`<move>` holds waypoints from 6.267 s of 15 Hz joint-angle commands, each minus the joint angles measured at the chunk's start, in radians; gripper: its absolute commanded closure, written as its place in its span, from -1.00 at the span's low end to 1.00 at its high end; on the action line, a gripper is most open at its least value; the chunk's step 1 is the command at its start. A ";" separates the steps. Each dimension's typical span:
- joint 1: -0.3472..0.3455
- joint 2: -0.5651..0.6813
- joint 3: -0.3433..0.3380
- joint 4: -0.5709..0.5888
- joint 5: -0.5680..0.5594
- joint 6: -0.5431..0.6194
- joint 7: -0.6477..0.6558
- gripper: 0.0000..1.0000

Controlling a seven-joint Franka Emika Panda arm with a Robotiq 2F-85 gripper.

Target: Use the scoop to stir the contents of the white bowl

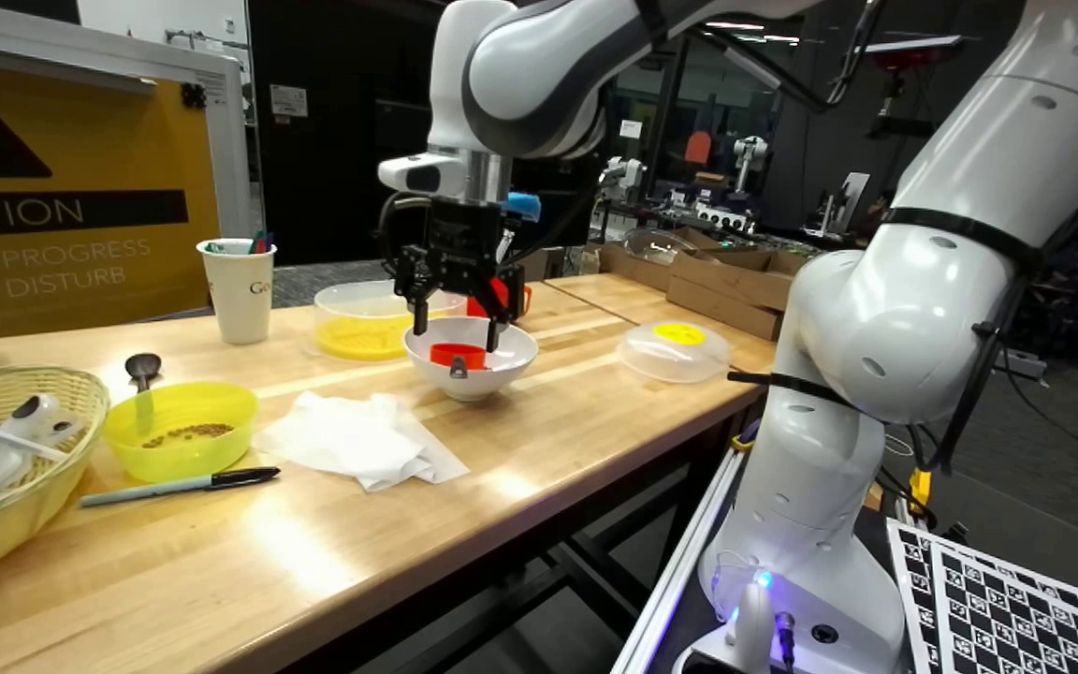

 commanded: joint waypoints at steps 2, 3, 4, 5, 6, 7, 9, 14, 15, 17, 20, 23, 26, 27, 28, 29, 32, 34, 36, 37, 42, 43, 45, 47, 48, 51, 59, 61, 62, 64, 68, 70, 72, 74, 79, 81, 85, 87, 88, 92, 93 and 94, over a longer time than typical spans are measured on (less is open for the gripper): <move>-0.023 0.038 -0.002 0.026 0.051 0.007 -0.061 -1.00; -0.027 0.045 -0.001 0.028 0.057 0.008 -0.068 -1.00; -0.031 0.050 -0.001 0.030 0.063 0.006 -0.074 -1.00; -0.034 0.056 -0.002 0.031 0.067 0.008 -0.082 -1.00; -0.038 0.062 -0.002 0.034 0.072 0.010 -0.090 -1.00; -0.043 0.065 -0.003 0.038 0.077 0.005 -0.096 -1.00; -0.051 0.076 -0.003 0.046 0.089 0.002 -0.108 -1.00; -0.070 0.093 -0.002 0.057 0.107 0.001 -0.128 -1.00; -0.073 0.097 -0.001 0.059 0.108 0.002 -0.130 -1.00; -0.078 0.100 -0.001 0.061 0.112 0.000 -0.137 -1.00; -0.083 0.105 0.001 0.062 0.118 -0.003 -0.140 -1.00; -0.085 0.109 0.000 0.063 0.121 -0.006 -0.141 -0.61; -0.089 0.112 -0.002 0.069 0.124 -0.015 -0.142 -0.05; -0.090 0.114 -0.002 0.071 0.125 -0.015 -0.142 -0.03; -0.092 0.116 -0.003 0.074 0.126 -0.014 -0.143 0.04; -0.095 0.115 -0.003 0.075 0.127 -0.017 -0.142 0.16; -0.101 0.117 -0.004 0.083 0.133 -0.026 -0.141 0.77; -0.104 0.116 -0.004 0.090 0.141 -0.034 -0.139 0.97; -0.107 0.118 -0.004 0.098 0.146 -0.041 -0.139 1.00; -0.108 0.117 -0.004 0.099 0.148 -0.043 -0.139 0.98; -0.110 0.121 -0.003 0.104 0.152 -0.054 -0.133 1.00; -0.111 0.127 -0.004 0.105 0.153 -0.053 -0.131 0.99; -0.118 0.139 -0.006 0.112 0.155 -0.059 -0.127 1.00; -0.126 0.140 -0.006 0.115 0.154 -0.061 -0.120 0.48; -0.129 0.141 -0.006 0.113 0.155 -0.052 -0.120 0.46; -0.136 0.140 -0.006 0.114 0.155 -0.051 -0.120 0.15; -0.146 0.126 -0.006 0.109 0.151 -0.054 -0.115 -0.94; -0.148 0.124 -0.007 0.109 0.152 -0.055 -0.112 -1.00; -0.150 0.122 -0.006 0.107 0.150 -0.054 -0.103 -1.00; -0.155 0.118 -0.004 0.103 0.152 -0.058 -0.065 -1.00; -0.171 0.092 0.006 0.066 0.155 -0.041 0.142 -1.00; -0.167 0.071 0.011 0.048 0.164 -0.030 0.251 -1.00; -0.154 0.042 0.024 0.031 0.193 -0.036 0.367 -1.00; -0.136 0.006 0.048 0.017 0.231 -0.044 0.498 -1.00; -0.092 -0.061 0.078 -0.005 0.286 -0.037 0.739 -1.00; -0.082 -0.064 0.066 -0.005 0.278 -0.050 0.784 -1.00; -0.080 -0.058 0.043 -0.018 0.257 -0.034 0.784 -1.00; -0.081 -0.050 0.035 -0.020 0.242 -0.025 0.759 -1.00; -0.081 -0.046 0.032 -0.019 0.229 -0.020 0.748 -1.00; -0.081 -0.042 0.027 -0.014 0.176 0.000 0.705 -1.00; -0.080 -0.041 0.026 -0.013 0.167 0.004 0.696 -1.00; -0.079 -0.038 0.025 -0.013 0.160 0.007 0.688 -1.00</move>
